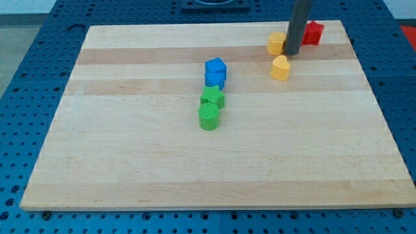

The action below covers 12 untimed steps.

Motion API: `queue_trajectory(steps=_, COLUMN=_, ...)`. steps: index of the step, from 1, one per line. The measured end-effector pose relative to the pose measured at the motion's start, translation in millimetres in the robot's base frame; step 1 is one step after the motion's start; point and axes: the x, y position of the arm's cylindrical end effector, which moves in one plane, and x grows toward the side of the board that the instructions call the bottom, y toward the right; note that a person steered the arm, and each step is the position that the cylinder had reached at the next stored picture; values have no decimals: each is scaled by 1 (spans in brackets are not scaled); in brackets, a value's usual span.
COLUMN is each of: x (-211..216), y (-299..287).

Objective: Push the red blocks in line with yellow blocks

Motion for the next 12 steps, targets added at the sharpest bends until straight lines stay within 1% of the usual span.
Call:
queue_trajectory(steps=1, x=8, y=0)
queue_trajectory(steps=2, x=37, y=18)
queue_trajectory(steps=3, x=60, y=54)
queue_trajectory(steps=4, x=85, y=32)
queue_trajectory(steps=5, x=89, y=25)
queue_trajectory(steps=7, x=89, y=-15)
queue_trajectory(steps=8, x=89, y=-19)
queue_trajectory(steps=10, x=28, y=-72)
queue_trajectory(steps=11, x=17, y=-85)
queue_trajectory(steps=12, x=10, y=-85)
